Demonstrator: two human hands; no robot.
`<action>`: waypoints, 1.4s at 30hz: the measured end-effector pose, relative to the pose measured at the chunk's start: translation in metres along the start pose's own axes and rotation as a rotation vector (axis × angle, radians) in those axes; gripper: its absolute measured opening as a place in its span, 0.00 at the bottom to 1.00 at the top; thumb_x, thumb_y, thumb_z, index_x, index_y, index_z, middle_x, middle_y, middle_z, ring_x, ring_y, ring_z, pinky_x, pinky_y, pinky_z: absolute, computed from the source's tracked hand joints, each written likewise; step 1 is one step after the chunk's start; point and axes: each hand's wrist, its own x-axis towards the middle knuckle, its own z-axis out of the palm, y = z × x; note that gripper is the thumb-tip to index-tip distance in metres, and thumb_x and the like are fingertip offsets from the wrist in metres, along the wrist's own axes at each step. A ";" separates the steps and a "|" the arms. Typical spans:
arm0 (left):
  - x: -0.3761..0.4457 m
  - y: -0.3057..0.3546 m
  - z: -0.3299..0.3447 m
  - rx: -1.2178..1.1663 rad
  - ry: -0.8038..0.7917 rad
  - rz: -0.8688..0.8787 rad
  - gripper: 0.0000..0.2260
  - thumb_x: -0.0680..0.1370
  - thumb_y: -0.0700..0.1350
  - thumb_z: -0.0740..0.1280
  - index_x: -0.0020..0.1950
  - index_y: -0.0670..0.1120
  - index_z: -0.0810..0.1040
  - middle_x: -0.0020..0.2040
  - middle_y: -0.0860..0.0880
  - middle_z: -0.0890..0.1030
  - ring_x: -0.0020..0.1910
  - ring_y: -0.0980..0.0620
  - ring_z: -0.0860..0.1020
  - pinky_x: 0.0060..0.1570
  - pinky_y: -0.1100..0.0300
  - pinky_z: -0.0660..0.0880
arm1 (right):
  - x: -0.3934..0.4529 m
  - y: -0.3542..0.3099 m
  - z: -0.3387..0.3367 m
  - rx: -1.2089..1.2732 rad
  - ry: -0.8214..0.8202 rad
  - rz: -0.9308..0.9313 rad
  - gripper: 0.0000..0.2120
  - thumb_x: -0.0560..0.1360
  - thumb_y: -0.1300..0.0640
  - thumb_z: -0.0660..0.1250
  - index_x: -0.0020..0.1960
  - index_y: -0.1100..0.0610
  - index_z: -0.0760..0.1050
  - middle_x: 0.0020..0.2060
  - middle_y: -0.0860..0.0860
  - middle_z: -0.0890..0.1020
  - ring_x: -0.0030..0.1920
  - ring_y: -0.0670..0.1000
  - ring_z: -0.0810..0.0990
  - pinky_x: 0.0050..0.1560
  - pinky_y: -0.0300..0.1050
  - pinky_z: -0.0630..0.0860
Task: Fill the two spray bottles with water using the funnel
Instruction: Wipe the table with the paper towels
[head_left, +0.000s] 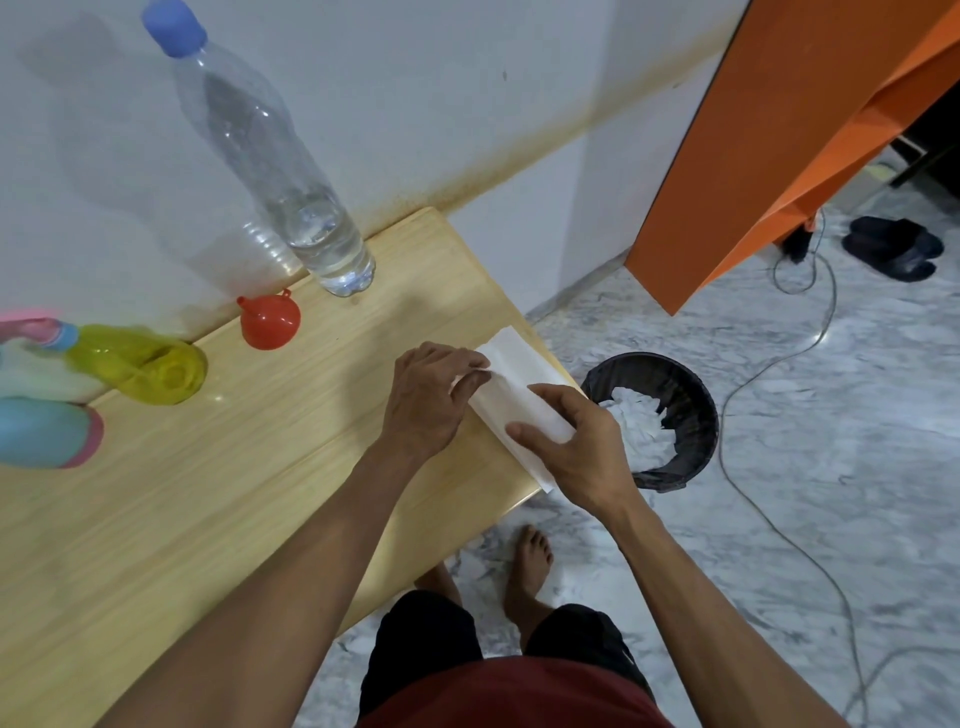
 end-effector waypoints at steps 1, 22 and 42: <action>0.000 0.001 -0.001 -0.014 0.005 0.004 0.06 0.78 0.46 0.70 0.52 0.48 0.84 0.48 0.52 0.86 0.52 0.47 0.81 0.57 0.42 0.75 | 0.000 0.001 0.001 0.001 0.003 -0.007 0.15 0.73 0.54 0.77 0.59 0.52 0.82 0.49 0.42 0.84 0.49 0.42 0.81 0.51 0.41 0.77; 0.012 0.014 -0.029 -0.386 -0.033 -0.360 0.22 0.75 0.42 0.76 0.68 0.50 0.76 0.48 0.55 0.78 0.40 0.55 0.79 0.42 0.66 0.78 | 0.023 -0.007 -0.010 0.433 0.298 0.221 0.08 0.78 0.51 0.72 0.52 0.55 0.82 0.50 0.53 0.85 0.46 0.49 0.82 0.49 0.50 0.81; 0.020 0.018 -0.022 -0.471 -0.115 -0.450 0.35 0.65 0.45 0.83 0.70 0.51 0.76 0.58 0.53 0.78 0.47 0.52 0.83 0.46 0.58 0.82 | 0.029 0.000 -0.020 -0.053 0.186 -0.050 0.08 0.75 0.50 0.75 0.50 0.53 0.86 0.51 0.45 0.83 0.56 0.45 0.79 0.62 0.41 0.75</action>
